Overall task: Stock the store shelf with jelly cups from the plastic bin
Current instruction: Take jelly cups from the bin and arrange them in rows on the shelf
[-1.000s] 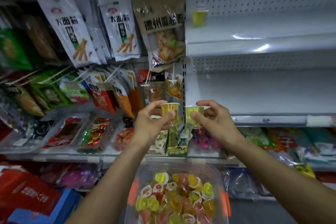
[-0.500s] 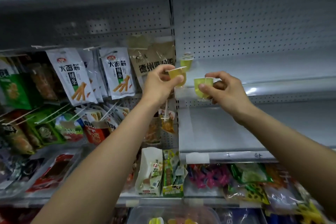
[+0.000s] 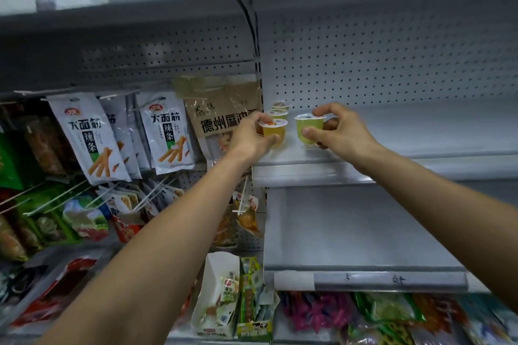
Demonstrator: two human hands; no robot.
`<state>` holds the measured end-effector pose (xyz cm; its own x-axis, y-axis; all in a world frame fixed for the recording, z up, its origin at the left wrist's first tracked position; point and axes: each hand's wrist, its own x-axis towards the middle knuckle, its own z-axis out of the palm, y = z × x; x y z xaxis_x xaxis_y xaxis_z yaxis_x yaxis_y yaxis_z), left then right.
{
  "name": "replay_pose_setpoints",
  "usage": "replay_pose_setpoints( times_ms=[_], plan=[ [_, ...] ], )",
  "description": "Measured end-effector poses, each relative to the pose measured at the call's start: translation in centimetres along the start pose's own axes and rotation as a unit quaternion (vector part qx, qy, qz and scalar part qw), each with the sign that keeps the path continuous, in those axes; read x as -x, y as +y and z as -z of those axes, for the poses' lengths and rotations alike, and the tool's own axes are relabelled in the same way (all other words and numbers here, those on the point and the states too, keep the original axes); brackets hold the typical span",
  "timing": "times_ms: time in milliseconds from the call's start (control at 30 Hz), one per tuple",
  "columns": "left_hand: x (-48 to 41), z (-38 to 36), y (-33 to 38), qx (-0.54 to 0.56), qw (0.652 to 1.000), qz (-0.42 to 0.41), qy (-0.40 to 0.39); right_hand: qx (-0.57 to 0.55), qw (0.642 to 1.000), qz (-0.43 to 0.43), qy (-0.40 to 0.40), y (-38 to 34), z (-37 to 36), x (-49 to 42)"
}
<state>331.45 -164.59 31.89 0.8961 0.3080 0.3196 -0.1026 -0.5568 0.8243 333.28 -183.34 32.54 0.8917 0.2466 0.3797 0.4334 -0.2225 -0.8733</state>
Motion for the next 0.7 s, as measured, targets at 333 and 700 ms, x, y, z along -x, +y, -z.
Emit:
replay_pose_setpoints(
  times_ms=[333,700],
  plan=[
    [-0.2,-0.5,0.0,0.000,1.000,-0.012,0.017,0.032,0.999,0.011,-0.034,0.5,-1.4,-1.1],
    [2.3,1.3,-1.2,0.008,0.999,-0.007,0.050,0.059,0.997,0.026,-0.046,-0.3,-2.7,-0.5]
  ],
)
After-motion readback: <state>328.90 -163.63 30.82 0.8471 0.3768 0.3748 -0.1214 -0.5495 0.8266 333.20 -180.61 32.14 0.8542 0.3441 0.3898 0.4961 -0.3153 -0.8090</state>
